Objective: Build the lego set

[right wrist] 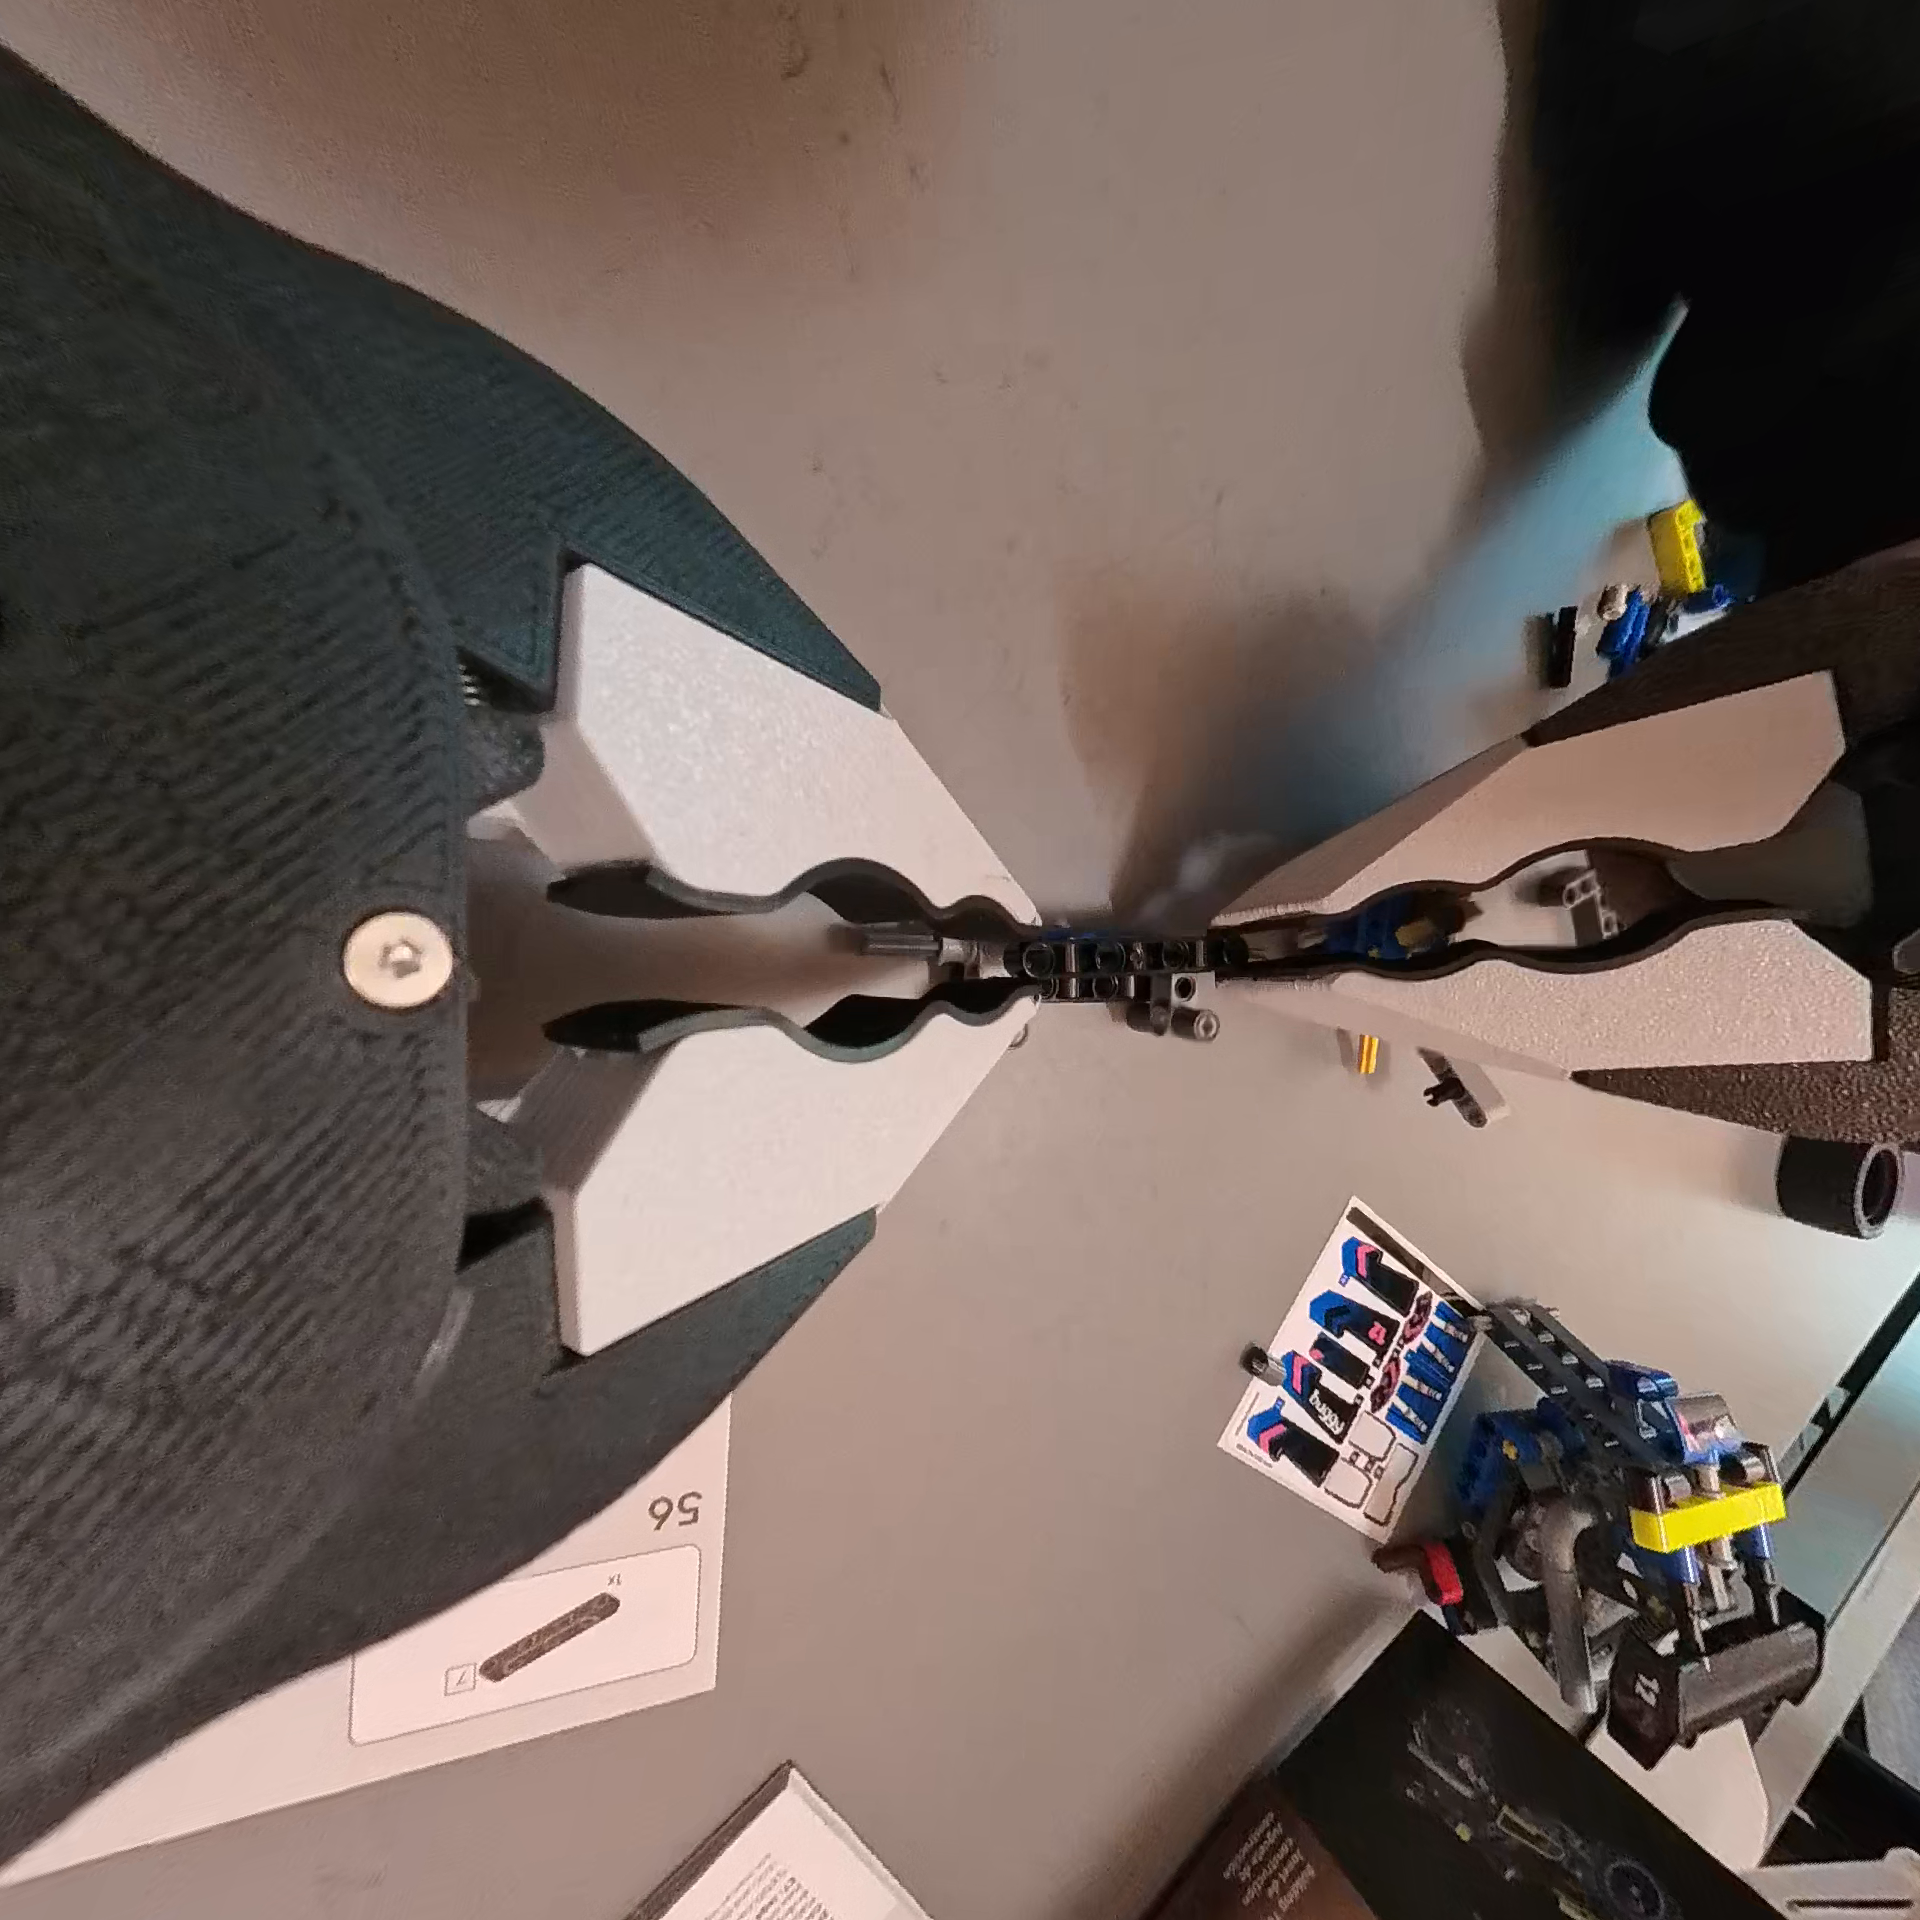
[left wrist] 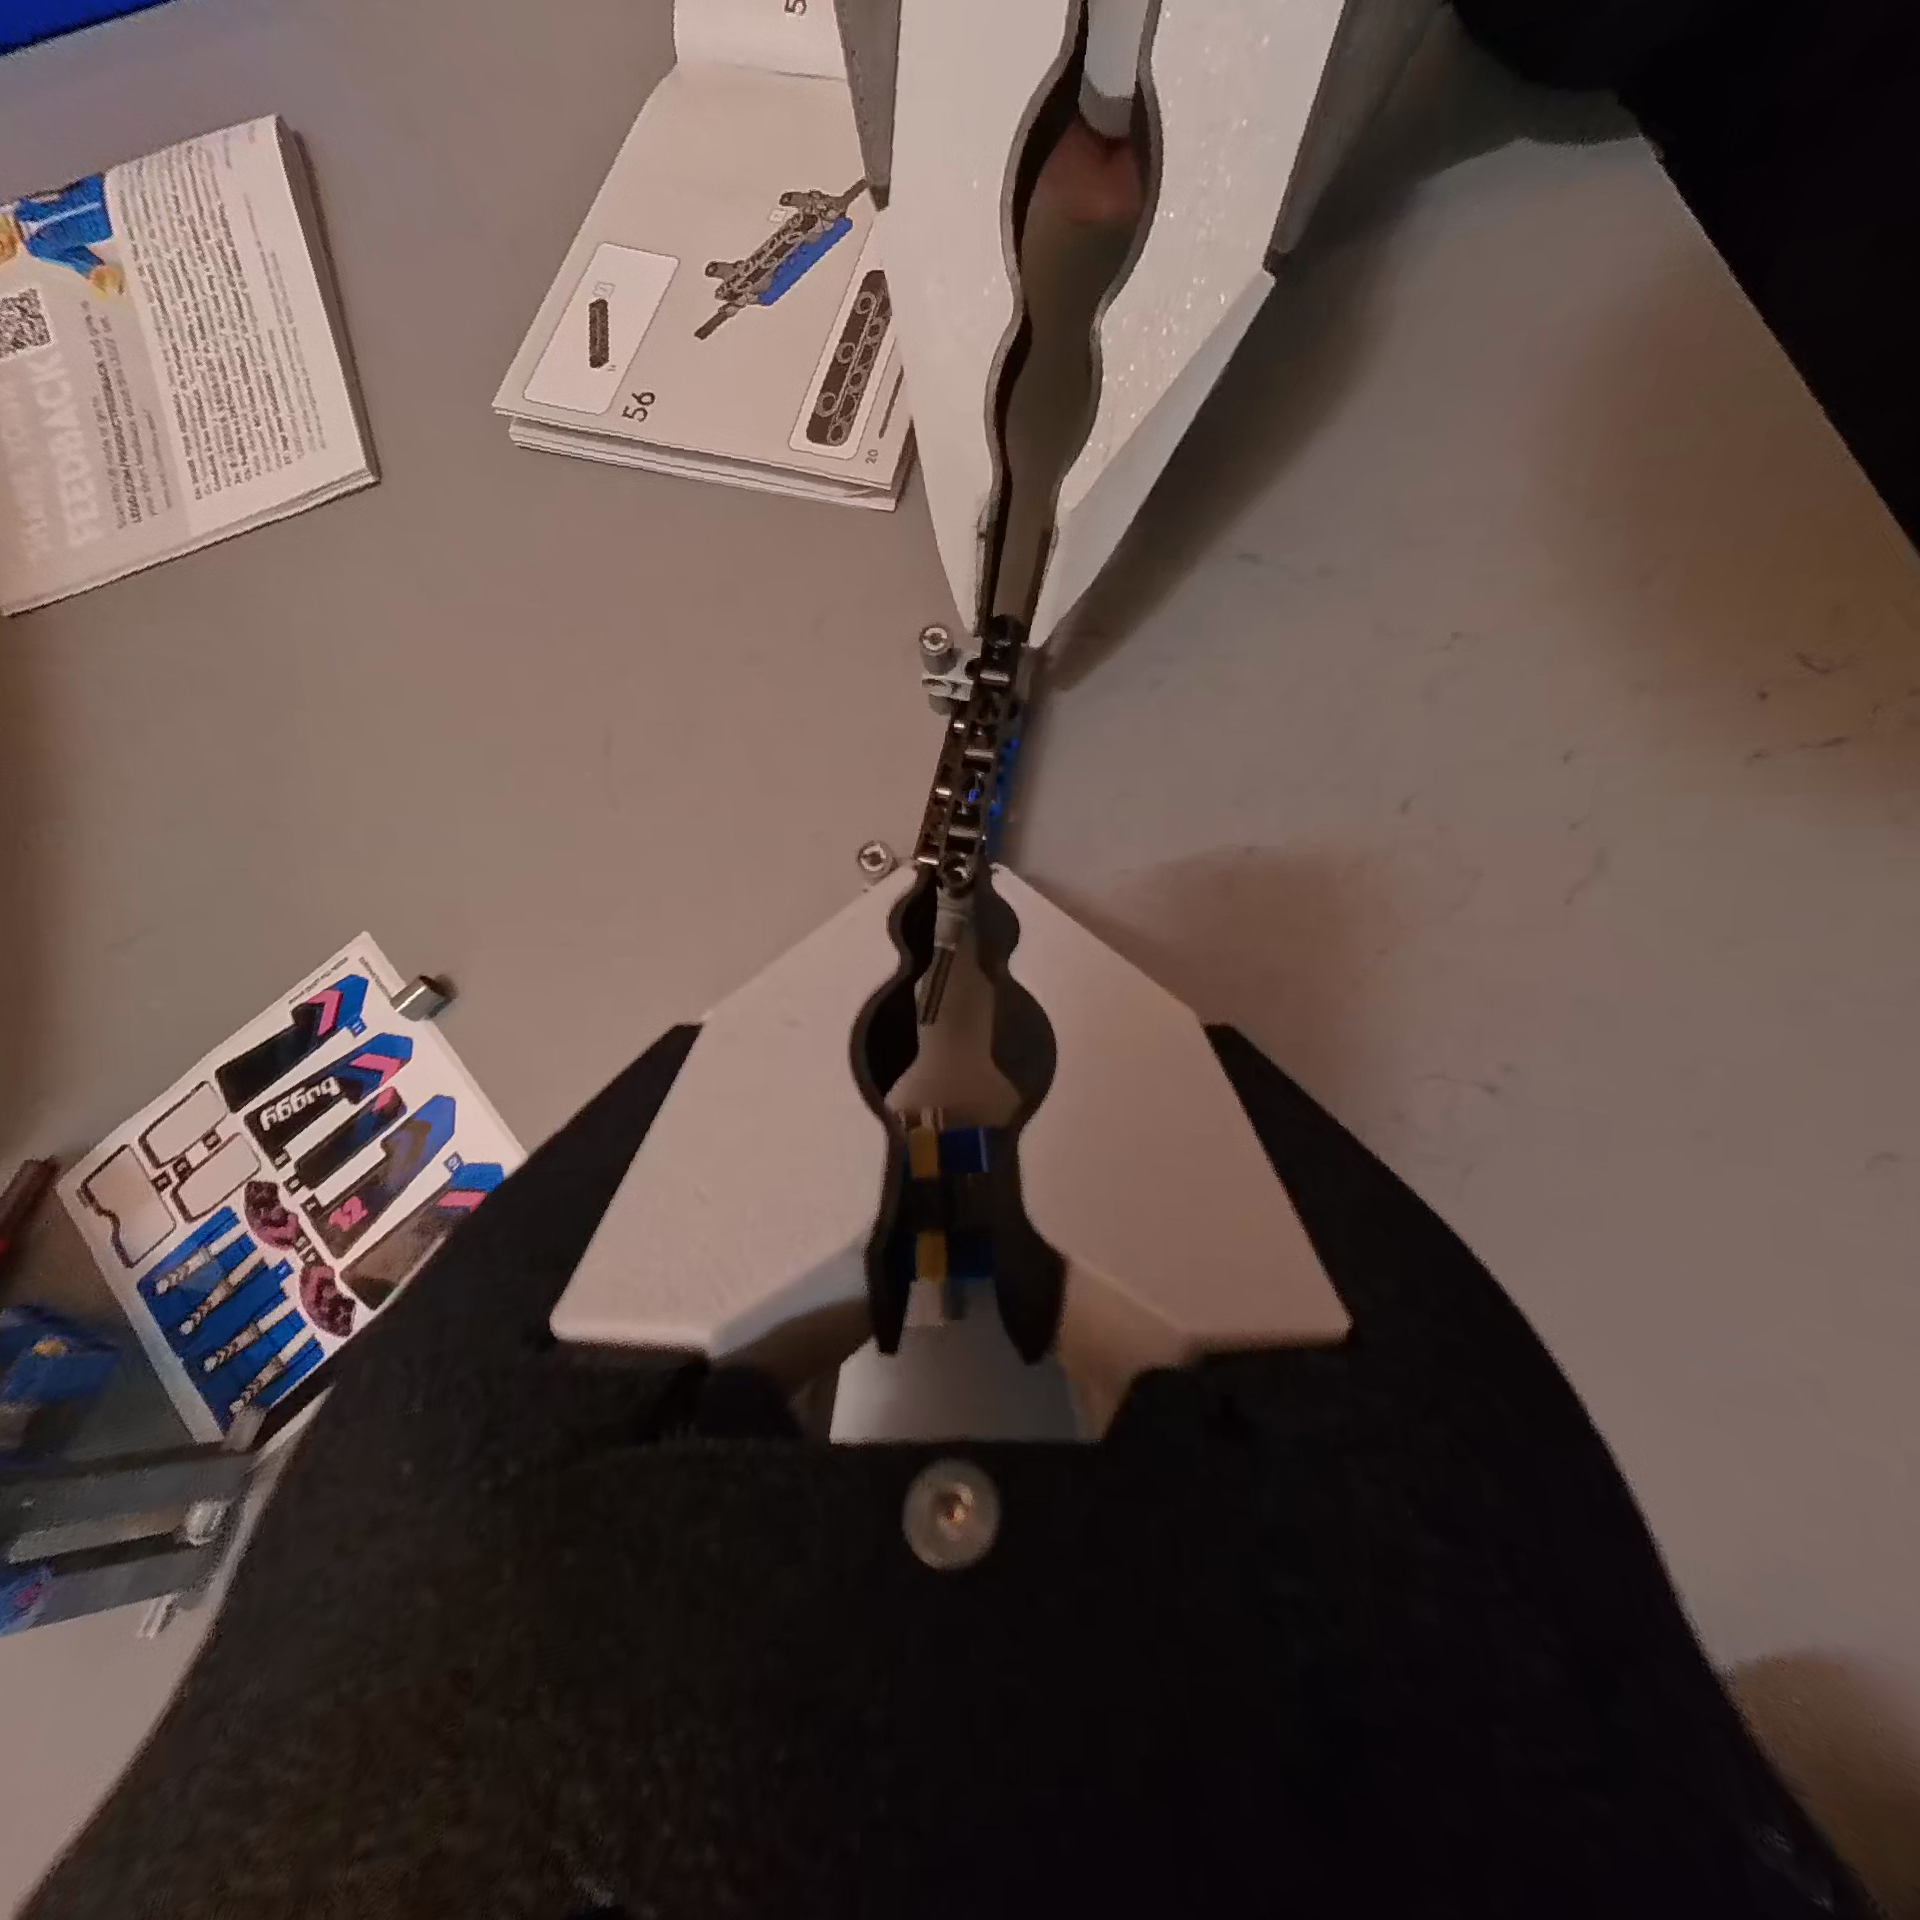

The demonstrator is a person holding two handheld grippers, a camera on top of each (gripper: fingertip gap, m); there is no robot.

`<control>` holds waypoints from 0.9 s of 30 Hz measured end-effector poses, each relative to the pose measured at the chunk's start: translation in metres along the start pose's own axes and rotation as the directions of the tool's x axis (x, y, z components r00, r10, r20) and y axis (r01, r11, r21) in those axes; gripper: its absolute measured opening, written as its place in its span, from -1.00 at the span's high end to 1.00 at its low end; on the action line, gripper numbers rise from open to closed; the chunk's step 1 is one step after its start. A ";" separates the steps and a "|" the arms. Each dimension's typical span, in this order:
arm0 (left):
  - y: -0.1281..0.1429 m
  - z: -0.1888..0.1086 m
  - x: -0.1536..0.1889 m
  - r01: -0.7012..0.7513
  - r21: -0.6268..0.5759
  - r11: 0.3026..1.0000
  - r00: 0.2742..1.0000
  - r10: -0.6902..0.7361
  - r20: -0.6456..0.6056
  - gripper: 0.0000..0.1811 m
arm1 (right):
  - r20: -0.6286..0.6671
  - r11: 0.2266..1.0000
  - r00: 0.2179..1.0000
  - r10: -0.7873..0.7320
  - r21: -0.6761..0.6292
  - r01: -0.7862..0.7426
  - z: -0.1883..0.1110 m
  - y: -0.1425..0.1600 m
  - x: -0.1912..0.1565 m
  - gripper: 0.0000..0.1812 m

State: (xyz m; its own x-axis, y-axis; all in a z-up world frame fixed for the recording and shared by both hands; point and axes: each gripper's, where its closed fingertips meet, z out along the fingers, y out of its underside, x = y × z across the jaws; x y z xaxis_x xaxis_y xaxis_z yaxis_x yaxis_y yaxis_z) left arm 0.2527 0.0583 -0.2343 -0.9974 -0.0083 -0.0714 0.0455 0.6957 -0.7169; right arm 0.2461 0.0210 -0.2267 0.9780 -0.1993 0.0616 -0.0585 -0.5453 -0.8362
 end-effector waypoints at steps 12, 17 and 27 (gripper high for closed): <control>-0.001 -0.003 0.001 -0.028 0.009 1.000 1.000 0.028 0.007 0.93 | 0.019 1.000 0.999 0.029 -0.001 -0.029 0.000 0.001 -0.001 0.95; -0.001 -0.004 -0.002 -0.041 0.015 0.999 0.999 0.041 0.027 0.98 | 0.015 0.999 0.999 0.043 -0.003 -0.043 -0.001 0.002 -0.001 0.95; -0.006 -0.003 -0.002 -0.043 0.041 0.998 0.999 0.042 0.030 0.96 | 0.008 1.000 1.000 0.025 -0.017 -0.025 0.000 0.001 0.000 0.95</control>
State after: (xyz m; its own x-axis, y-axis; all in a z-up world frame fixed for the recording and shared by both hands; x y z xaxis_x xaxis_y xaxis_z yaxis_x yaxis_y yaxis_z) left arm 0.2542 0.0564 -0.2276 -0.9926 -0.0007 -0.1216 0.0903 0.6650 -0.7413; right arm 0.2464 0.0206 -0.2281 0.9778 -0.2064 0.0363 -0.0862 -0.5541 -0.8279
